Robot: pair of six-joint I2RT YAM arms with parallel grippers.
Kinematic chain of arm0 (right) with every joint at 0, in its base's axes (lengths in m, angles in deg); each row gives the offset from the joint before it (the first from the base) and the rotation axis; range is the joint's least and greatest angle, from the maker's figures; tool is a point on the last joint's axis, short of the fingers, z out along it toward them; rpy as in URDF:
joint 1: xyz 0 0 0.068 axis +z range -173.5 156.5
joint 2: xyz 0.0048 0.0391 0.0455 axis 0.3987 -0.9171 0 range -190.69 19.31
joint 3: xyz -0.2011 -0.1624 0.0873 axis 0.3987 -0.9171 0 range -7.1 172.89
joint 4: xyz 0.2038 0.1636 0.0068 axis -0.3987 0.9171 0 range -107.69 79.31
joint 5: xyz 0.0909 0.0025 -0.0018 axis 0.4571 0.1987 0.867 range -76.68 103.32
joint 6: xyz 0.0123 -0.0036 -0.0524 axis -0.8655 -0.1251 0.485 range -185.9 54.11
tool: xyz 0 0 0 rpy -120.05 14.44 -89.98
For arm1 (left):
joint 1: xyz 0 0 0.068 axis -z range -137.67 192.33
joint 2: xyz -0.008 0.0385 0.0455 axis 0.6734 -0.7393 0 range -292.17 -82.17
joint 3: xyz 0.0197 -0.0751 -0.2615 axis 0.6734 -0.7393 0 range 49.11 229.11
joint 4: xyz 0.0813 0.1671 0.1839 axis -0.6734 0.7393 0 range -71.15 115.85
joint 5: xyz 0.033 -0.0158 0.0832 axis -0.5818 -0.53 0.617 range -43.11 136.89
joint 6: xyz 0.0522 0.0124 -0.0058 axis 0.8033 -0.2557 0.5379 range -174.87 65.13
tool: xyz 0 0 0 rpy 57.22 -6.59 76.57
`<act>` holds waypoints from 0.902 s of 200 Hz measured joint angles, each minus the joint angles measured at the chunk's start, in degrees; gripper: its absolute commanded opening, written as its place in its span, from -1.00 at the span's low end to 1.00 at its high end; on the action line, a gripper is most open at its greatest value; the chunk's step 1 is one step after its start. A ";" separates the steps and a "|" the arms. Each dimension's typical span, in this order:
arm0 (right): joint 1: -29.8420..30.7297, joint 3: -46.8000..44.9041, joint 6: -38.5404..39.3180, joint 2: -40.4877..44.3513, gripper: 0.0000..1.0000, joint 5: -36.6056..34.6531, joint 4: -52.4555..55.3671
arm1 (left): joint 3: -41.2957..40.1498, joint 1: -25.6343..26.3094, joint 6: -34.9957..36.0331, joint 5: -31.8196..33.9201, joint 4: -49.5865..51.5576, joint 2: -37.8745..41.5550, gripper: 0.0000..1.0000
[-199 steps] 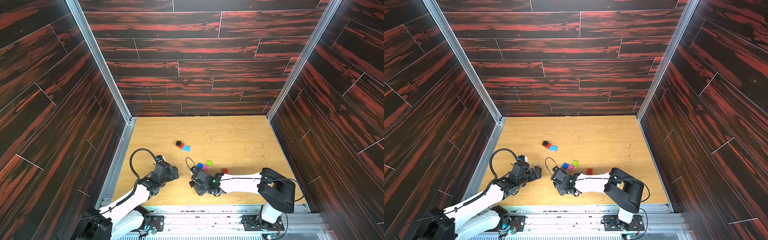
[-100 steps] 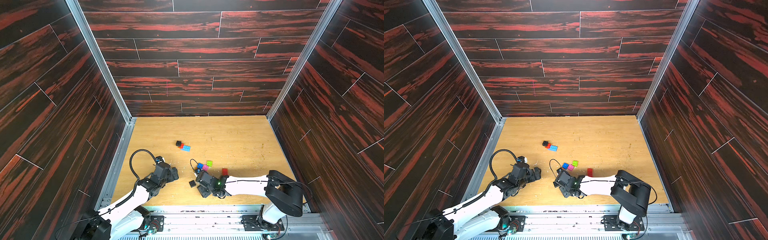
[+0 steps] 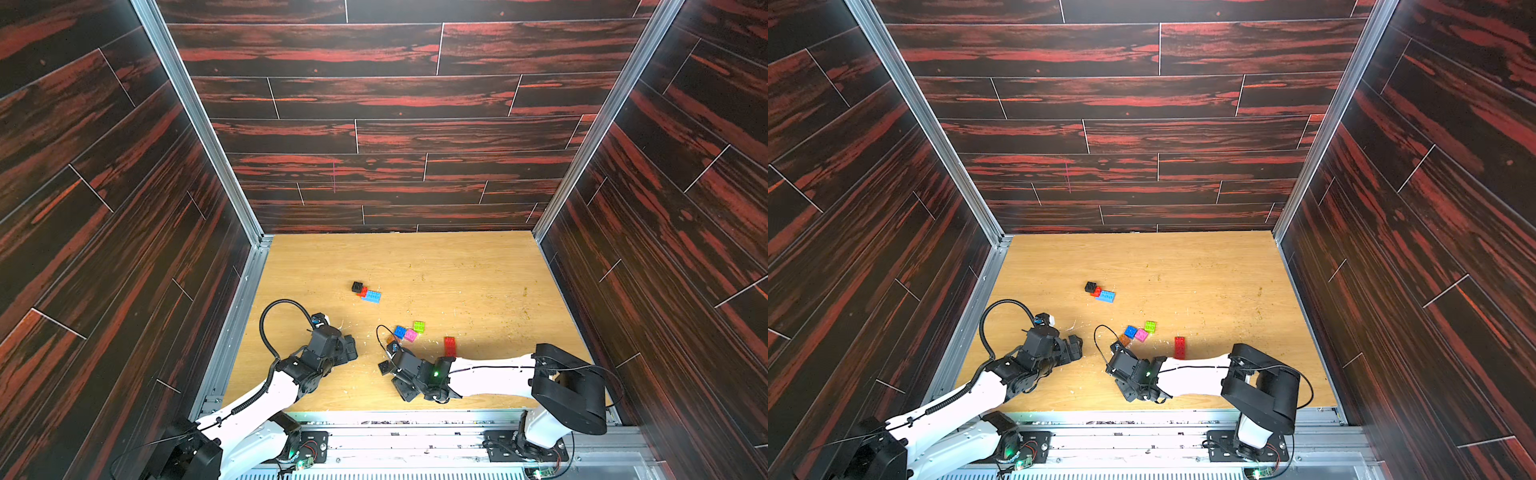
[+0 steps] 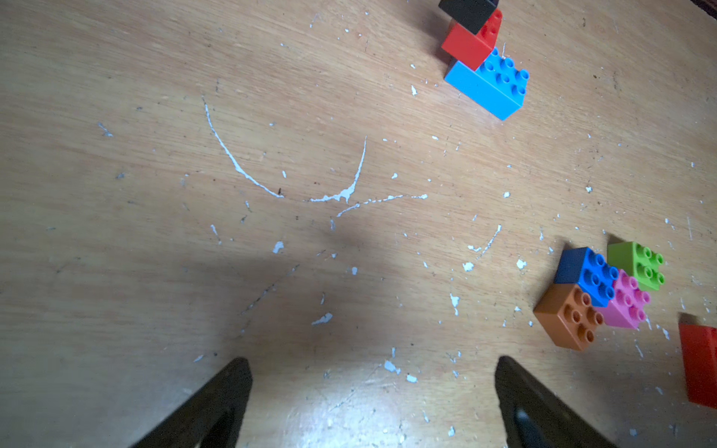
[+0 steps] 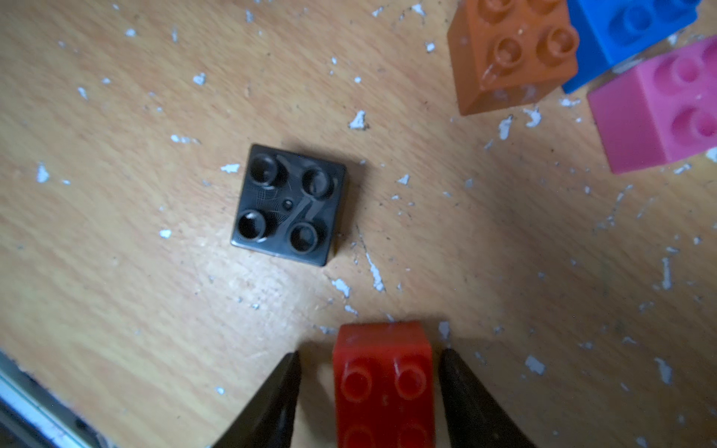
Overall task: Assemble the letter v with lego
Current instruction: Pick up the lego brick from the center of the board.
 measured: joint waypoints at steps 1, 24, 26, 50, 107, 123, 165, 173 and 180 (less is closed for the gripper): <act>0.02 0.00 0.00 0.00 0.18 -0.02 -0.04 | -0.02 0.00 -0.02 0.02 0.00 0.00 1.00; 0.13 -0.42 -0.55 0.09 0.00 -0.55 -0.59 | -0.46 0.07 -0.11 0.09 0.04 0.00 1.00; 0.13 -0.44 -0.87 0.11 0.00 -0.61 -0.72 | -0.48 0.09 -0.11 0.11 0.04 0.00 1.00; 0.13 -1.01 -1.22 0.37 0.00 -0.72 -1.38 | -0.55 0.15 -0.17 0.17 0.17 0.02 1.00; 0.33 -2.32 -1.97 1.14 0.10 -0.59 -3.02 | -0.57 0.39 -0.57 0.28 0.63 0.17 1.00; 0.42 -2.60 -2.19 1.40 0.09 -0.63 -3.02 | -0.57 0.50 -0.59 0.57 0.92 0.39 1.00; 0.44 -3.19 -3.17 1.95 0.06 -0.68 -3.06 | -0.59 0.59 -0.74 0.76 1.07 0.76 1.00; 0.44 -3.28 -3.32 1.99 0.00 -0.72 -3.15 | -0.61 0.59 -0.76 0.81 1.07 0.76 1.00; 0.44 -3.41 -3.45 2.03 -0.05 -0.85 -3.23 | -0.61 0.63 -0.79 0.85 1.09 0.76 1.00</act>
